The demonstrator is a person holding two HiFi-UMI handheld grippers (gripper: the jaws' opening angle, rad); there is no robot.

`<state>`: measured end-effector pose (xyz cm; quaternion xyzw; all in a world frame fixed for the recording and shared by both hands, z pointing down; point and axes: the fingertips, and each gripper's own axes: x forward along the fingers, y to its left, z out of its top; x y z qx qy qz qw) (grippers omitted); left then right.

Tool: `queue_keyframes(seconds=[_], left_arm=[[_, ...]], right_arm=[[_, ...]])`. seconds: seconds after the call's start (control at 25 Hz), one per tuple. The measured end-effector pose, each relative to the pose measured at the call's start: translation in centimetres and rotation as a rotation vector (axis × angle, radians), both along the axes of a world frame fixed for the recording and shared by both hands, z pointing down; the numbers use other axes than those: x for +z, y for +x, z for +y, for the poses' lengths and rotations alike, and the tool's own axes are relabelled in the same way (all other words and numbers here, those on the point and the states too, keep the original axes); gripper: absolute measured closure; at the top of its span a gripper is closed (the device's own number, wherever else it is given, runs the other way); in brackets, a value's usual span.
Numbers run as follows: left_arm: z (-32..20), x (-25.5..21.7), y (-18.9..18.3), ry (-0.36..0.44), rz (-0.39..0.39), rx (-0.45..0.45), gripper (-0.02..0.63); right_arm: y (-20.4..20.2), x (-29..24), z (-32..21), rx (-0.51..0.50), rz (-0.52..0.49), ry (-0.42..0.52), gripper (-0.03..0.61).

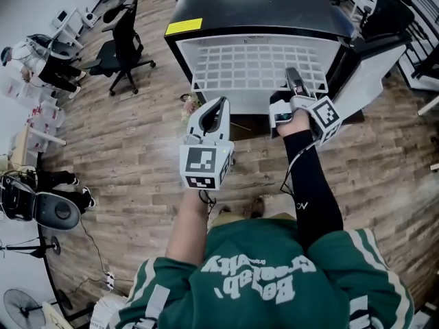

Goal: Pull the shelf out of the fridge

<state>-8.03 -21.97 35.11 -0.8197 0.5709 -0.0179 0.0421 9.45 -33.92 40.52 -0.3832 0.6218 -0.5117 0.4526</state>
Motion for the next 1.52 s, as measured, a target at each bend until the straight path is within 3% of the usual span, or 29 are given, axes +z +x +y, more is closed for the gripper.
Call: queue_keyframes(seconds=[1.52], left_arm=[[-0.6,-0.5,-0.5,0.007,0.003,0.01,0.597]], right_arm=[[-0.3,-0.2,0.4,-0.007,0.044,-0.046,0.54]])
